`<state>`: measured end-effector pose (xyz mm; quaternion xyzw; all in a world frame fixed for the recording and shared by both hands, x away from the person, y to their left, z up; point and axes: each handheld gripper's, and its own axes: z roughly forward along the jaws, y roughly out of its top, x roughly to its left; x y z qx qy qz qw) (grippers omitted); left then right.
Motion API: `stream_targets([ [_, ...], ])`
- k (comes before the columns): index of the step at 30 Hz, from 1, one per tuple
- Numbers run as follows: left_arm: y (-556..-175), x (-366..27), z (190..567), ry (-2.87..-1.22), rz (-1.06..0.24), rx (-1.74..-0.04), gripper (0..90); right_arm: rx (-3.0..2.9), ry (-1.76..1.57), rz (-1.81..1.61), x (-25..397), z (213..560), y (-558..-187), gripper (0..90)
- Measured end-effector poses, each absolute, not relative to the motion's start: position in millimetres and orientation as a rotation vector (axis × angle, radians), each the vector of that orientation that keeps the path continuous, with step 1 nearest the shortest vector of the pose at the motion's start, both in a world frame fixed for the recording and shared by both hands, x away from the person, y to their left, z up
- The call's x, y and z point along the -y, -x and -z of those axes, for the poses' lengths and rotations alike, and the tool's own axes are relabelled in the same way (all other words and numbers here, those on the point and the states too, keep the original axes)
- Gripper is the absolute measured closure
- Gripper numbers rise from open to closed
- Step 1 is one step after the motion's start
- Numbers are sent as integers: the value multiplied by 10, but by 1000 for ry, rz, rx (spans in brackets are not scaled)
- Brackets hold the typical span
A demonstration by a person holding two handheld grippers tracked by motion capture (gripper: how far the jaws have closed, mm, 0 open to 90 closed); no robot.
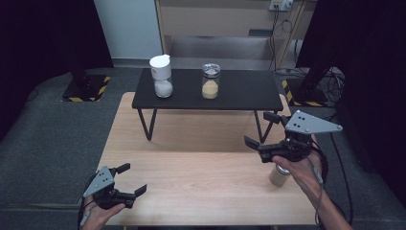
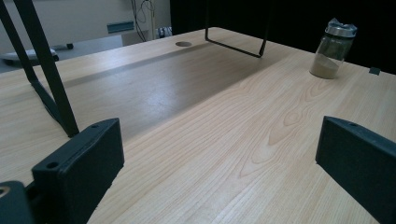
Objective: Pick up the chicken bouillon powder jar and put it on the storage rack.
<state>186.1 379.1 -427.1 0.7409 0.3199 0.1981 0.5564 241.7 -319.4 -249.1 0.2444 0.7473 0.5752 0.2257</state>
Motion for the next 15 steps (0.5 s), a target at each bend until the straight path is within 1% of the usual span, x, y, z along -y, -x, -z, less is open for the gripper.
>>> stream_targets([
  [15,-1865,-3790,4267,-1754,-467,-753,0,-2041,-738,-1565,3386,2728,-2255,78],
])
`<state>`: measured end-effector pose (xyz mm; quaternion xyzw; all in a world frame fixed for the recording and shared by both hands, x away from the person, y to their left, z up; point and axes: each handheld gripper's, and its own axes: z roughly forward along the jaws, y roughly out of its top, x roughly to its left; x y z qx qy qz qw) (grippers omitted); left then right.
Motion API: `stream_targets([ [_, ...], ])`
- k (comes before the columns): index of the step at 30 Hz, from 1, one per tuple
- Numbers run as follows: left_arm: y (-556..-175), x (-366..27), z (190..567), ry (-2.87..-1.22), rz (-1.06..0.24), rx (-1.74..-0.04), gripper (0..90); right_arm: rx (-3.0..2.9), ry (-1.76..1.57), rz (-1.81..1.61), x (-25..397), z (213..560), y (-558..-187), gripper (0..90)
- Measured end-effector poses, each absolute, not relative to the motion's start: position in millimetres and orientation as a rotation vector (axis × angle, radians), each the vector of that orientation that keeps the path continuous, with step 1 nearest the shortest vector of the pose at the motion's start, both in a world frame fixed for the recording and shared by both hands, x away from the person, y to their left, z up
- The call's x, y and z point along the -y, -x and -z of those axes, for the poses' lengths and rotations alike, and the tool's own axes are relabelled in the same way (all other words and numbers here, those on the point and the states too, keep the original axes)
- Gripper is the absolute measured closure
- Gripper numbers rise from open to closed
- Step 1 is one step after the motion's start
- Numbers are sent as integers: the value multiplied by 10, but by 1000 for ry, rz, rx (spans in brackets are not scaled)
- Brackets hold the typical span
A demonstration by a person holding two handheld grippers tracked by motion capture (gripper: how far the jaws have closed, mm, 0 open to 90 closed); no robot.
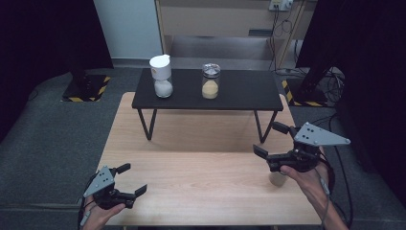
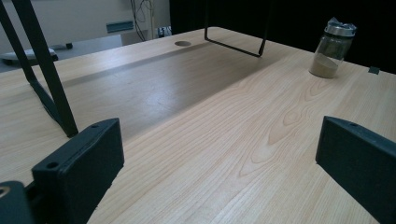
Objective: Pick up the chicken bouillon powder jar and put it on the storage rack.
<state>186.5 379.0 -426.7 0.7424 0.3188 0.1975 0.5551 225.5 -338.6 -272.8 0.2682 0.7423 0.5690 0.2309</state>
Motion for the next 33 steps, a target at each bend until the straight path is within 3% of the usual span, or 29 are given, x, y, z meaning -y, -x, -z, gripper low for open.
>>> stream_targets([
  [33,-1866,-3786,4267,-1755,-464,-750,0,-1998,-818,-1544,3682,3061,-1884,73],
])
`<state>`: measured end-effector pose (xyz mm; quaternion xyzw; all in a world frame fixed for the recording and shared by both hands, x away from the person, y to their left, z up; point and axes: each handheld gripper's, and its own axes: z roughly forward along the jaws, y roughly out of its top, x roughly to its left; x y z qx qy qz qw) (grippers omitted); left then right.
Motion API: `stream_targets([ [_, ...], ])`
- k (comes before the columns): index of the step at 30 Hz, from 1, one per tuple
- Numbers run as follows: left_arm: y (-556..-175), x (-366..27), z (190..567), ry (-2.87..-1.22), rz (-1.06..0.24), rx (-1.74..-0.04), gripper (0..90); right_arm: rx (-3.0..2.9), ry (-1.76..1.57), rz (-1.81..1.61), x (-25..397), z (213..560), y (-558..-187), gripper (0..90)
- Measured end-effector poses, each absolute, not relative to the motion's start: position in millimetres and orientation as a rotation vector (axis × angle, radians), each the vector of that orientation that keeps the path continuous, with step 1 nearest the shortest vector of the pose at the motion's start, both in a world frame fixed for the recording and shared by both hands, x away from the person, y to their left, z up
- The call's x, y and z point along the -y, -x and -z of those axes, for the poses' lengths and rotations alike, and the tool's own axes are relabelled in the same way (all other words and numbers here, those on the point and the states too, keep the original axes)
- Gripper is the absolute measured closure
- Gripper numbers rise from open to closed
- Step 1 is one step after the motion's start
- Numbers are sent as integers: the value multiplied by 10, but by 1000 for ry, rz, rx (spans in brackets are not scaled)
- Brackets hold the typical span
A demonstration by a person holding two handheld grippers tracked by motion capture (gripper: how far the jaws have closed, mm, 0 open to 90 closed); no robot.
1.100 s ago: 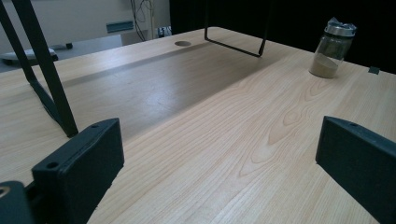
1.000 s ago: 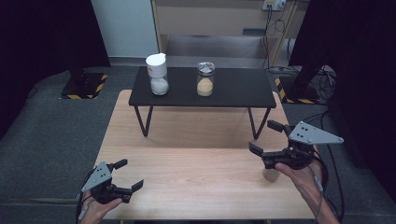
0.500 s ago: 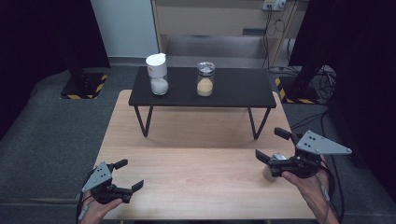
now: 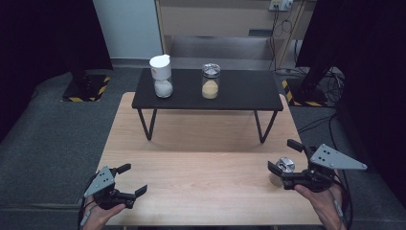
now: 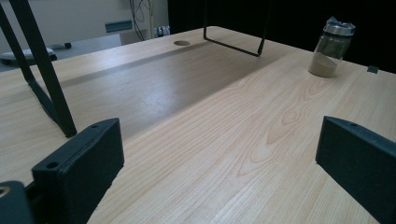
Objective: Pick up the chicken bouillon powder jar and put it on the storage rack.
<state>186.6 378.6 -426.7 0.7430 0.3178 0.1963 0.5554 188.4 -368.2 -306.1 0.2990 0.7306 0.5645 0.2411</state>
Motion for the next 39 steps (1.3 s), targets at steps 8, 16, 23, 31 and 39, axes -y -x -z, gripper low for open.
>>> stream_targets([
  [8,-1866,-3788,4269,-1753,-464,-749,0,-1980,-840,-1529,3765,3174,-1766,73],
  [16,-1868,-3790,4266,-1758,-464,-748,0,-1963,-870,-1518,3836,3304,-1680,72],
  [23,-1869,-3791,4266,-1757,-464,-748,0,-1963,-903,-1508,3895,3409,-1631,71],
  [31,-1867,-3791,4267,-1757,-465,-748,0,-1961,-930,-1504,3941,3529,-1587,70],
  [39,-1867,-3791,4266,-1758,-466,-747,0,-1969,-953,-1501,3944,3653,-1583,69],
])
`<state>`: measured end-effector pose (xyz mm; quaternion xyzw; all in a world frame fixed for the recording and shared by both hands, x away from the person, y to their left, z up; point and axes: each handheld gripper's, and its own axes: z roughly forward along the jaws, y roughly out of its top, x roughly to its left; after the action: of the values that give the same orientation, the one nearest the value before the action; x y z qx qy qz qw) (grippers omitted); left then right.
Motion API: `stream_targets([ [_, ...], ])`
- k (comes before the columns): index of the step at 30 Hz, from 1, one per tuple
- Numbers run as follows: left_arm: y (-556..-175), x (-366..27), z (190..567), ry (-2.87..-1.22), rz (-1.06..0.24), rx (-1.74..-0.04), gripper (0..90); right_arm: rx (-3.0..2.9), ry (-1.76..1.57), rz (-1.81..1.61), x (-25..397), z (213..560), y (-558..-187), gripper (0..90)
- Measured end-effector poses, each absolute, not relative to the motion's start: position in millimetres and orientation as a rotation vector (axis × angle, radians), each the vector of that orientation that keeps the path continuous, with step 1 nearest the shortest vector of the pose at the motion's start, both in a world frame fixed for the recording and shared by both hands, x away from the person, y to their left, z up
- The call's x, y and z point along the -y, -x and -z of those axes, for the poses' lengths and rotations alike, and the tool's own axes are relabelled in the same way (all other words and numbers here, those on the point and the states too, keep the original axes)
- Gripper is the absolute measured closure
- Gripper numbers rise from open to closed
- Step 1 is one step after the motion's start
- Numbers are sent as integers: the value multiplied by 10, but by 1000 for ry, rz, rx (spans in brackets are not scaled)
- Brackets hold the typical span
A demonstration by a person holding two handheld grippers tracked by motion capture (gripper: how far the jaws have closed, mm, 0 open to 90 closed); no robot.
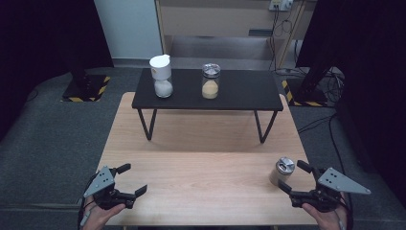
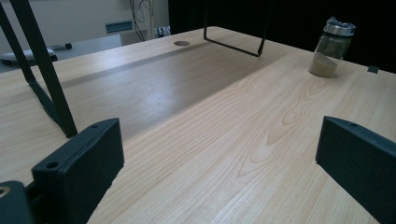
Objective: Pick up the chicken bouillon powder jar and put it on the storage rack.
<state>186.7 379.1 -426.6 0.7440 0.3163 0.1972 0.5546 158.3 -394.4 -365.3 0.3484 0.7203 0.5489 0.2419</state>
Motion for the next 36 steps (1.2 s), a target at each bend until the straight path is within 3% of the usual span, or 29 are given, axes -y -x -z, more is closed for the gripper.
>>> stream_targets([
  [36,-1867,-3803,4272,-1752,-465,-736,0,-1962,-976,-1517,3972,4002,-1575,74],
])
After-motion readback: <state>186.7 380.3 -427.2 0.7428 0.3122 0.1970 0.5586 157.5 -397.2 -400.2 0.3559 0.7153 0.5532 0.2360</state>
